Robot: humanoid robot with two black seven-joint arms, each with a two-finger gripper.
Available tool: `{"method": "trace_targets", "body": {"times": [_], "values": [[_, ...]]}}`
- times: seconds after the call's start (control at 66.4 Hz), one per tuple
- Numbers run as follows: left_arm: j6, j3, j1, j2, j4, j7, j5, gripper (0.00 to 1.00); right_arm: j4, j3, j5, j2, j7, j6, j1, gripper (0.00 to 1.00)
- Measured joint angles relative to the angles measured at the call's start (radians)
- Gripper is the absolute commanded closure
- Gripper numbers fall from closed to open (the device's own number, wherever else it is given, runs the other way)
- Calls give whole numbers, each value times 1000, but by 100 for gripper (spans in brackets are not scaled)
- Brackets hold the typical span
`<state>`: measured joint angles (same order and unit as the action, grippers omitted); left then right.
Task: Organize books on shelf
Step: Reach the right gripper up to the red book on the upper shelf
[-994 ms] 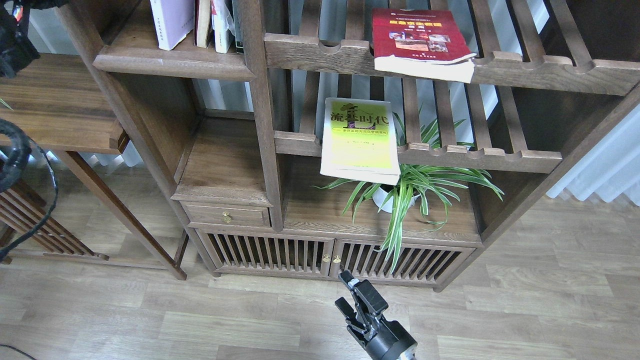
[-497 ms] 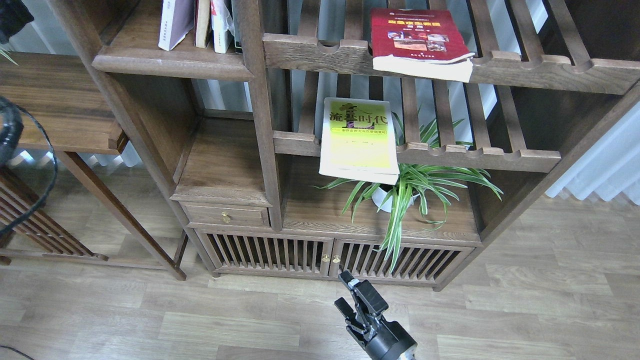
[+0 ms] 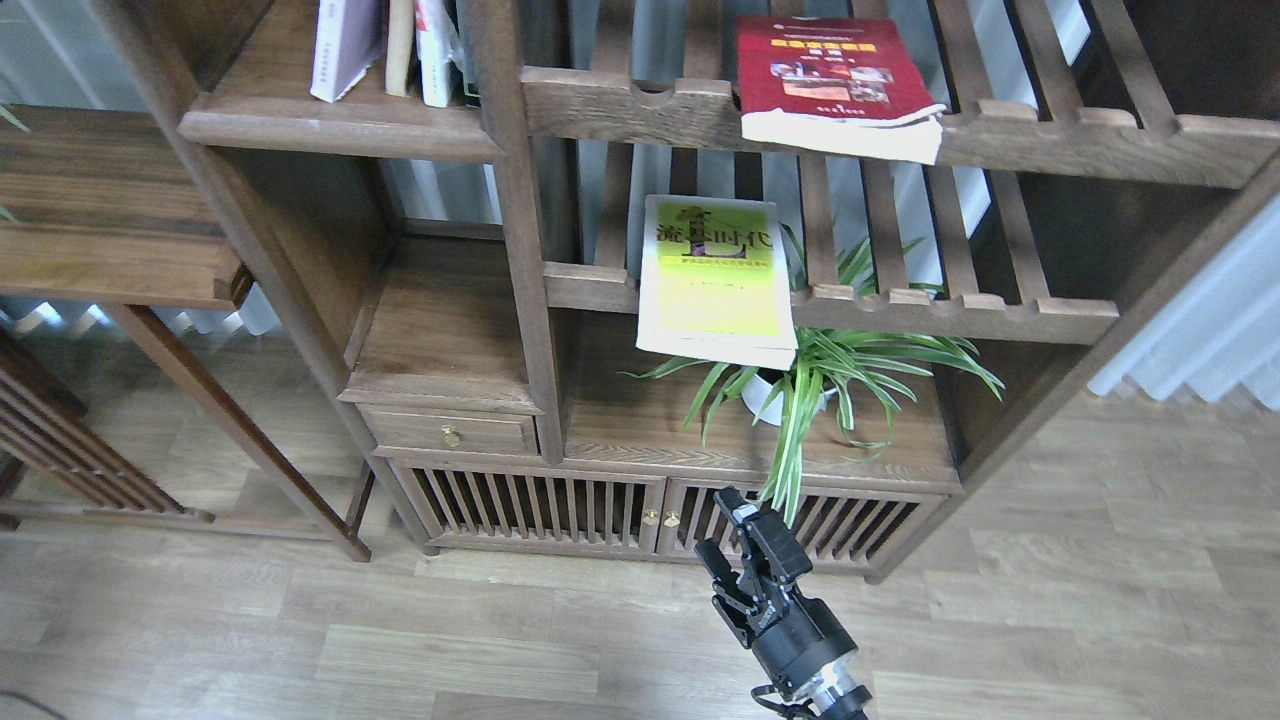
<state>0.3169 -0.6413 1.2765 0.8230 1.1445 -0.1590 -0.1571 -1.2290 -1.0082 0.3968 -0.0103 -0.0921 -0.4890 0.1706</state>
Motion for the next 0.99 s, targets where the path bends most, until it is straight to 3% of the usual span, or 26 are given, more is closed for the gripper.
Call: {"method": "trace_targets", "body": {"times": [0.271,0.422,0.648,0.828,0.994], "values": [[50,-129,-294,68,155,4,-31,2,-145,-95,0,-31,-6,0,-6,1],[137,-199,-479,71,167,3,-7,2,-211,-122,-1,-69,-8,17,-29,1],[171,-304,-703,49,138,3,67,2,-247,-183,-1,-96,-8,143,-125,1],[172,-351,-774,39,88,4,88,2,-328,-247,0,-110,-8,303,-214,1],[172,-364,-784,32,77,4,90,2,-381,-255,0,-110,-6,378,-259,1]]}}
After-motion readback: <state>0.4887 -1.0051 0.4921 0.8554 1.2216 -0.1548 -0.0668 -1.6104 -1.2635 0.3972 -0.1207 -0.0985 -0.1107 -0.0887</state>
